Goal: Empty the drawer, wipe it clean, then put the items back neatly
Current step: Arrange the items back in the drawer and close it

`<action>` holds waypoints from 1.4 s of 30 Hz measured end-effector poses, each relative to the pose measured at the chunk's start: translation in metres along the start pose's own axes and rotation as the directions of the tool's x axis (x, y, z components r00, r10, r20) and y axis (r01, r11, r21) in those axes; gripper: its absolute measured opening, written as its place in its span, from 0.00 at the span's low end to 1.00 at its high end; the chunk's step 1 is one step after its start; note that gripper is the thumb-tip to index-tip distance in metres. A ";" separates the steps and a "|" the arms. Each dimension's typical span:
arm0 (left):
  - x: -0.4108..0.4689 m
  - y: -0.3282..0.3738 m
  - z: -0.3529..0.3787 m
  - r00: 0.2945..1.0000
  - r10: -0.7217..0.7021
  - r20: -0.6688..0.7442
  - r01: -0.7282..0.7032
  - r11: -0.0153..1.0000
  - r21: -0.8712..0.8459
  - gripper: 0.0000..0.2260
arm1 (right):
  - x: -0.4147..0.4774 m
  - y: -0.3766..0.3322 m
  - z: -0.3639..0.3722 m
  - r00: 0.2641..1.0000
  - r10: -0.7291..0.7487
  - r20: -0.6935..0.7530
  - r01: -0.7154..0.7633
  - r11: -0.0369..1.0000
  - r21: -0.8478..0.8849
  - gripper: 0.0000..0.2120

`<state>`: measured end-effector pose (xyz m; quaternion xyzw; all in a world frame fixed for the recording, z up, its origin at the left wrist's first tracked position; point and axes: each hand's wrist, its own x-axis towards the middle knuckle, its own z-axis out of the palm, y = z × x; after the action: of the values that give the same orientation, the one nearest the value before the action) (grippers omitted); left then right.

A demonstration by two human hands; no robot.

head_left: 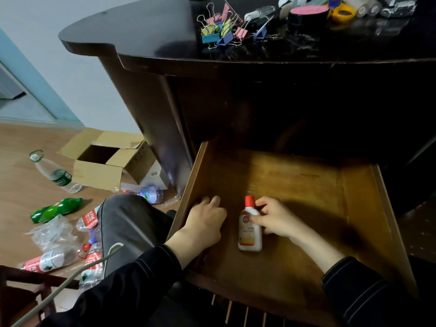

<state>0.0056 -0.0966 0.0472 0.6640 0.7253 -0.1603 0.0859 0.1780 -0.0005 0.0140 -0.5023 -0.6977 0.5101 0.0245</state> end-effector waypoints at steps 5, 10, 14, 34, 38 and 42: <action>-0.004 0.004 -0.007 0.998 -0.048 0.029 0.049 0.998 -0.025 0.10 | 0.002 0.002 0.005 0.998 0.041 0.051 -0.042 0.999 0.017 0.25; -0.013 0.001 -0.014 0.997 -0.049 -0.061 0.045 0.997 -0.068 0.11 | 0.004 0.006 0.008 0.997 0.069 0.039 -0.065 0.995 -0.082 0.30; -0.025 -0.020 -0.024 0.893 0.059 -0.446 -0.142 0.978 -0.155 0.16 | 0.004 0.007 0.011 0.992 0.129 0.011 -0.128 0.988 -0.087 0.30; -0.013 -0.054 -0.004 0.809 -0.189 -0.556 -0.105 0.885 -0.454 0.09 | -0.009 -0.011 0.056 0.965 -0.025 0.261 0.110 0.942 -0.317 0.28; -0.014 -0.054 -0.004 0.804 -0.180 -0.566 -0.114 0.889 -0.444 0.08 | -0.009 -0.010 0.050 0.967 -0.073 0.244 0.186 0.857 -0.481 0.24; -0.013 -0.054 -0.003 0.799 -0.177 -0.575 -0.120 0.889 -0.441 0.07 | -0.006 -0.012 0.050 0.967 -0.085 0.239 0.216 0.772 -0.598 0.40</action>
<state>-0.0462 -0.1115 0.0614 0.6295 0.7415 0.2321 0.0026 0.1455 -0.0384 0.0019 -0.3714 -0.8632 0.2965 -0.1703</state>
